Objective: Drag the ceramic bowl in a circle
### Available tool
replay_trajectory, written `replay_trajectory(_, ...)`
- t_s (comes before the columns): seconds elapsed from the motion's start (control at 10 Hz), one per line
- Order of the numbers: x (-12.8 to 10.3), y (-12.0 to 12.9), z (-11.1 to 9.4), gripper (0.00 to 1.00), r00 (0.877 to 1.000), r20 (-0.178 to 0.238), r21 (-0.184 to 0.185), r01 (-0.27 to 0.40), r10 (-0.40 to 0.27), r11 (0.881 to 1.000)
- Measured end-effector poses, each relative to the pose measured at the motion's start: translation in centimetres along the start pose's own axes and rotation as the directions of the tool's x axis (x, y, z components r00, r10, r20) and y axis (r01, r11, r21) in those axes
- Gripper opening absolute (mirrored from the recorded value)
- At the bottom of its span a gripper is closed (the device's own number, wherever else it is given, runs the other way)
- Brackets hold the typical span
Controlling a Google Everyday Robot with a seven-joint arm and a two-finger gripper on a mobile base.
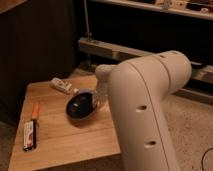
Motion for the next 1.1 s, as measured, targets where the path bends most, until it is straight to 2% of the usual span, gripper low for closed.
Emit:
replay_trajectory(0.3,2.0,-5.4,-1.3,0.0,0.996,0.022,-0.01,-0.09,0.091,0.996)
replay_trajectory(0.5,4.0,-7.5,-1.6,0.0,0.992,0.023,-0.014,-0.124,0.124,0.992)
replay_trajectory(0.6,5.6,-7.9,-1.4,0.0,0.991,0.017,-0.016,-0.133,0.133,0.991)
replay_trajectory(0.8,9.9,-8.2,-0.3,0.0,0.992,-0.022,-0.037,-0.125,0.124,0.992)
replay_trajectory(0.9,11.3,-7.8,0.2,0.0,0.994,-0.034,-0.045,-0.103,0.102,0.994)
replay_trajectory(1.1,13.4,-5.4,1.4,0.0,0.998,-0.066,-0.051,-0.027,0.024,0.998)
